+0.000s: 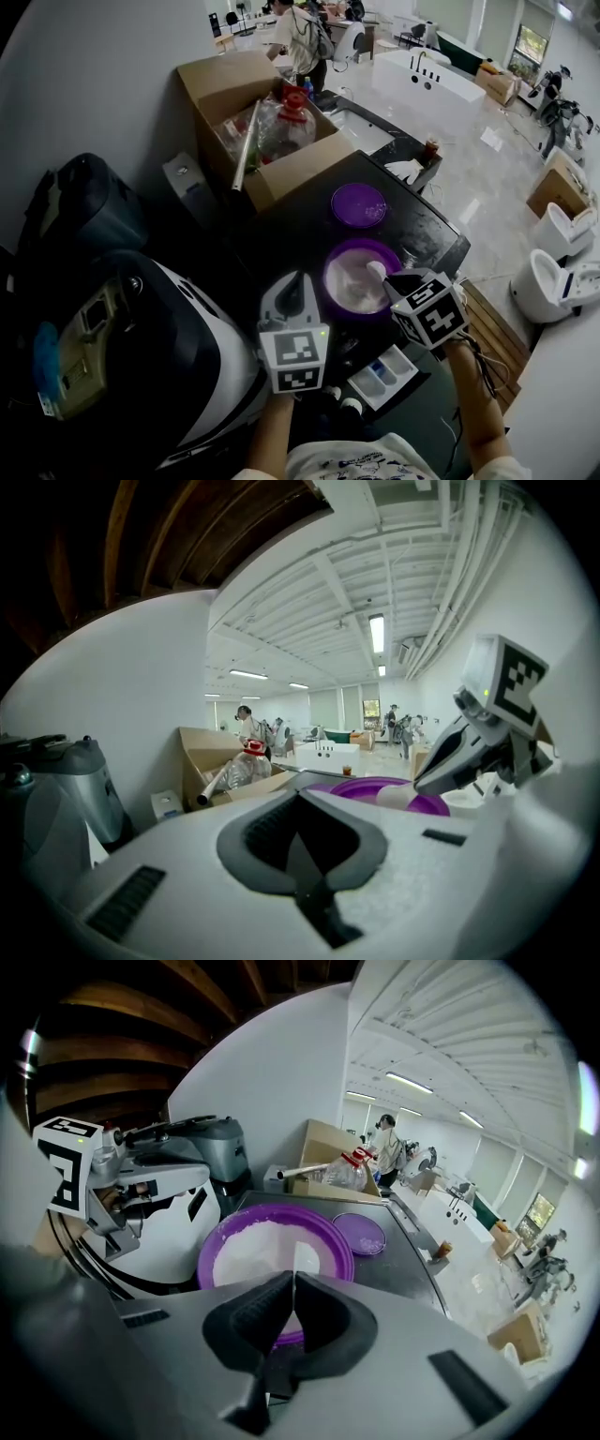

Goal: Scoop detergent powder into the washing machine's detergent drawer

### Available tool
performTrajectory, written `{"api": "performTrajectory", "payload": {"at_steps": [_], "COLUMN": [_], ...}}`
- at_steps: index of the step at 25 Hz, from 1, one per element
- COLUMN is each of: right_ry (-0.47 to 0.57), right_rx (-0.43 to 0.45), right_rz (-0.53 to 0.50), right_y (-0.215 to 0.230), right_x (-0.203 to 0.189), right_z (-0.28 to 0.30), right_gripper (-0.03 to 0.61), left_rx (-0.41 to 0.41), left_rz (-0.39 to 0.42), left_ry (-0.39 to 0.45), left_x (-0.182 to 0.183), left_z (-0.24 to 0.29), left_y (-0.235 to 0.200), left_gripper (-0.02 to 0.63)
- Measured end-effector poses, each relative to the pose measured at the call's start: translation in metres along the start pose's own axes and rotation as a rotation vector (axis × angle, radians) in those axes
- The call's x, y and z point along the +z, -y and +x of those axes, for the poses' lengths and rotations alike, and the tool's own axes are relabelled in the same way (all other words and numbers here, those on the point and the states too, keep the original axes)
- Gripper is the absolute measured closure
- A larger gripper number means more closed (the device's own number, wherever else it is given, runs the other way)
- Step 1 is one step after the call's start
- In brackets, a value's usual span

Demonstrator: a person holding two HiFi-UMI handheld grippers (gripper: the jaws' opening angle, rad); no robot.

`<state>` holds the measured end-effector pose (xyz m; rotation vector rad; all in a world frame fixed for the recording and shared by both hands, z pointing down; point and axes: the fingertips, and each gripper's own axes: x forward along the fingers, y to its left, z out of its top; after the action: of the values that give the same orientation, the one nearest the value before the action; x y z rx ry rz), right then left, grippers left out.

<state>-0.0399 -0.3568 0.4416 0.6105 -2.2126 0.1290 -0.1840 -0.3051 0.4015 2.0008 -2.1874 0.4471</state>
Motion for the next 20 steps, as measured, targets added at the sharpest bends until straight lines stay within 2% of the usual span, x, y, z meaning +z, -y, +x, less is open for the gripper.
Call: {"api": "performTrajectory", "payload": {"at_steps": [11, 20], "right_ry": [-0.117, -0.15], "right_rx": [0.023, 0.056], "right_rz": [-0.096, -0.115], "right_y": [-0.003, -0.016], "right_x": [-0.007, -0.008], "right_z": [0.016, 0.021], "right_gripper": [0.558, 0.558], "left_rx": [-0.016, -0.009], "left_rz": [-0.011, -0.021], "left_ry": [-0.005, -0.015], "left_x": [-0.005, -0.011], "left_z": [0.002, -0.001], "left_y": [0.0, -0.007], "left_gripper": [0.612, 0.612]}}
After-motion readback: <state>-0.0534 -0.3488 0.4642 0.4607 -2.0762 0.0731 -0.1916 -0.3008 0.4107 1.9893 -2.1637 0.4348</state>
